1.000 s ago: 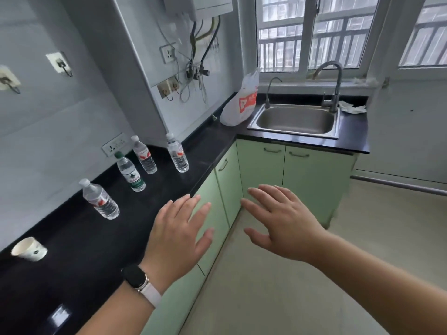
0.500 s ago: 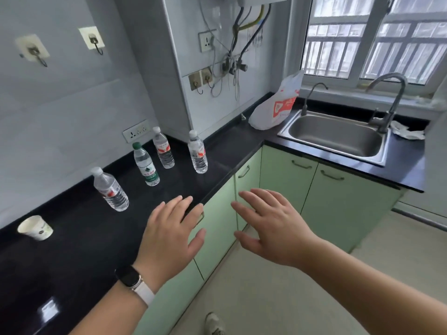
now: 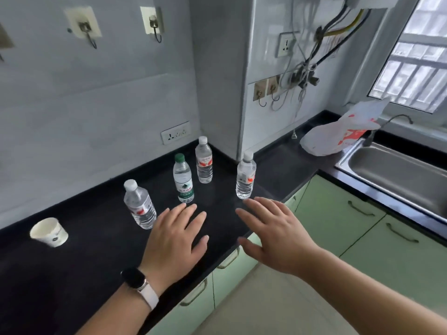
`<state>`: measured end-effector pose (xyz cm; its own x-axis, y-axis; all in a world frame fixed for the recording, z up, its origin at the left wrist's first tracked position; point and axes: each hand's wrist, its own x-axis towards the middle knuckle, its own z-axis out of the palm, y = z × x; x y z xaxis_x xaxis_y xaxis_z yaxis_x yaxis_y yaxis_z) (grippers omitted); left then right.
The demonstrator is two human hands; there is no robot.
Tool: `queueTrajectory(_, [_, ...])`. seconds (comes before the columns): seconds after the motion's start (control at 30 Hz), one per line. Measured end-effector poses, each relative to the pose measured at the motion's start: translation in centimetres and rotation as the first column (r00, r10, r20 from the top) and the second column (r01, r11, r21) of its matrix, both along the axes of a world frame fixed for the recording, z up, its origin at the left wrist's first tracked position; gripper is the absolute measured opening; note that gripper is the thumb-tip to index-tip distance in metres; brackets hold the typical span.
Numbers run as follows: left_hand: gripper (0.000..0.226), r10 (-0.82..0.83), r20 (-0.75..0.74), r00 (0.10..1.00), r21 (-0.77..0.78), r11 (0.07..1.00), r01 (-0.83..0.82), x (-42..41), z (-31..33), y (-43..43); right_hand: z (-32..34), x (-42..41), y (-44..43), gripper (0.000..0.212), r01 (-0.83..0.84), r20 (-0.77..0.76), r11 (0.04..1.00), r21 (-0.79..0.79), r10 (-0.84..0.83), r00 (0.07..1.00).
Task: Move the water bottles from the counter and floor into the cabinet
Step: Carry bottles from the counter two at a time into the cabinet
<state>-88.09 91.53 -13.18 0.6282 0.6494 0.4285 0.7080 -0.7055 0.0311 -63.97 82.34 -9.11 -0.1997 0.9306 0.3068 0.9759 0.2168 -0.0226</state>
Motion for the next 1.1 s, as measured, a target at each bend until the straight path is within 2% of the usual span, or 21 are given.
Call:
queueTrajectory(0.17, [0.052,0.114,0.003,0.993,-0.051,0.992,-0.114,-3.1,-1.0,3.4,-1.4,-1.6,5.5,0.059,-0.06,-0.013,0.998,-0.031,0.06,0.998])
queueTrajectory(0.33, [0.055,0.305,0.011,0.952,-0.191,0.935,-0.298,-6.2,-2.9,5.2,-2.8,-2.8,10.8,0.061,-0.088,-0.027,0.994,-0.06,0.086,0.996])
queueTrajectory(0.5, [0.056,0.522,0.103,0.847,-0.401,0.801,-0.445,-7.4,-5.6,6.9,-5.1,-3.2,15.7,0.064,-0.102,-0.123,0.982,-0.16,0.083,0.989])
queueTrajectory(0.6, [0.049,0.684,0.144,0.715,-0.556,0.654,-0.513,-7.3,-6.8,8.3,-6.7,-3.2,19.2,0.067,-0.1,-0.199,0.956,-0.276,0.044,0.979])
queueTrajectory(0.73, [0.056,0.847,0.202,0.491,-0.756,0.454,-0.472,-6.8,-7.5,10.6,-8.6,-2.8,23.7,0.063,-0.089,-0.383,0.91,-0.405,-0.08,0.92])
queueTrajectory(0.8, [0.061,0.879,0.202,0.432,-0.808,0.399,-0.433,-7.0,-8.1,11.9,-9.4,-2.7,26.0,0.065,-0.084,-0.455,0.884,-0.46,-0.154,0.877])
queueTrajectory(0.97, [0.061,0.931,0.232,0.283,-0.895,0.318,-0.312,-6.7,-8.8,14.7,-12.0,-2.8,30.9,0.079,-0.146,-0.621,0.845,-0.515,-0.249,0.743])
queueTrajectory(1.1, [0.059,0.94,0.246,0.238,-0.913,0.307,-0.268,-6.2,-10.0,15.8,-13.3,-3.6,33.1,0.077,-0.264,-0.71,0.809,-0.525,-0.244,0.661])
